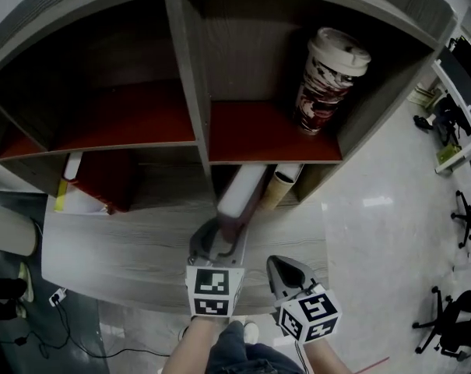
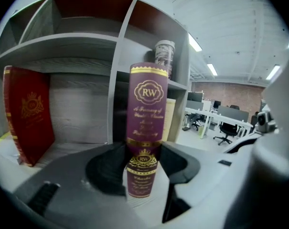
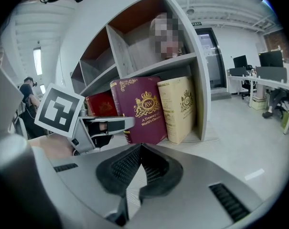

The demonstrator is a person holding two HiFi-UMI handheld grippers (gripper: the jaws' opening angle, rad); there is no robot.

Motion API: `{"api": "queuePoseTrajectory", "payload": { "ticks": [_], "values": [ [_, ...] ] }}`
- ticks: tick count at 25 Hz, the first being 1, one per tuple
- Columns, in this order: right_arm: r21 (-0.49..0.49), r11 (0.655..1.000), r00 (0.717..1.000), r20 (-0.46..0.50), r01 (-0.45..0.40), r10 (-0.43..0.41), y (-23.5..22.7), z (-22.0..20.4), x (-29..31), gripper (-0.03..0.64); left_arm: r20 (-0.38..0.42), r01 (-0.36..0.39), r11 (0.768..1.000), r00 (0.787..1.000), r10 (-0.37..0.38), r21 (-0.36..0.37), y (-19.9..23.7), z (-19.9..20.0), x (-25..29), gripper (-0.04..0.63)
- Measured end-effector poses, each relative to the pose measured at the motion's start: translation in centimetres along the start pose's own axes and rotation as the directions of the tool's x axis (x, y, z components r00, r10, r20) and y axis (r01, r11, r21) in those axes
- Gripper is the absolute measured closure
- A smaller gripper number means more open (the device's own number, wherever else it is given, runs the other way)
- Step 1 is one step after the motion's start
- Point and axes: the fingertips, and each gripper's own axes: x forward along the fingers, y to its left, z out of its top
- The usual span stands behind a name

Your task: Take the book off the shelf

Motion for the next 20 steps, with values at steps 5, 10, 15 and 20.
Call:
{"api": "queuePoseTrajectory", "payload": {
  "ticks": [5, 10, 15, 20],
  "values": [
    [-0.018, 1.000, 1.000, 0.008, -0.026, 0.026, 1.1, -0.1, -1.3, 0.609, 0.009, -0.022, 1.000, 1.000, 0.022, -0.003, -0.5, -0.1, -2.1, 0.387],
    [-0.033, 0.998, 0.999, 0.017, -0.044, 0.045, 2.2, -0.6, -2.9, 0.609, 0.016, -0.047, 0.999, 0.999, 0.047, -0.004, -1.0, -0.5, -4.4, 0.387],
    [-0.050, 0.997, 0.998, 0.019, -0.063, 0.064, 3.2, -1.3, -4.4, 0.609, 0.020, -0.074, 0.997, 0.997, 0.074, -0.027, -1.4, -1.2, -6.6, 0.387],
    [-0.060, 0.995, 0.996, 0.024, -0.081, 0.083, 4.3, -2.1, -5.9, 0.609, 0.035, -0.103, 0.994, 0.994, 0.104, -0.026, -1.7, -1.6, -9.2, 0.387]
  ]
}}
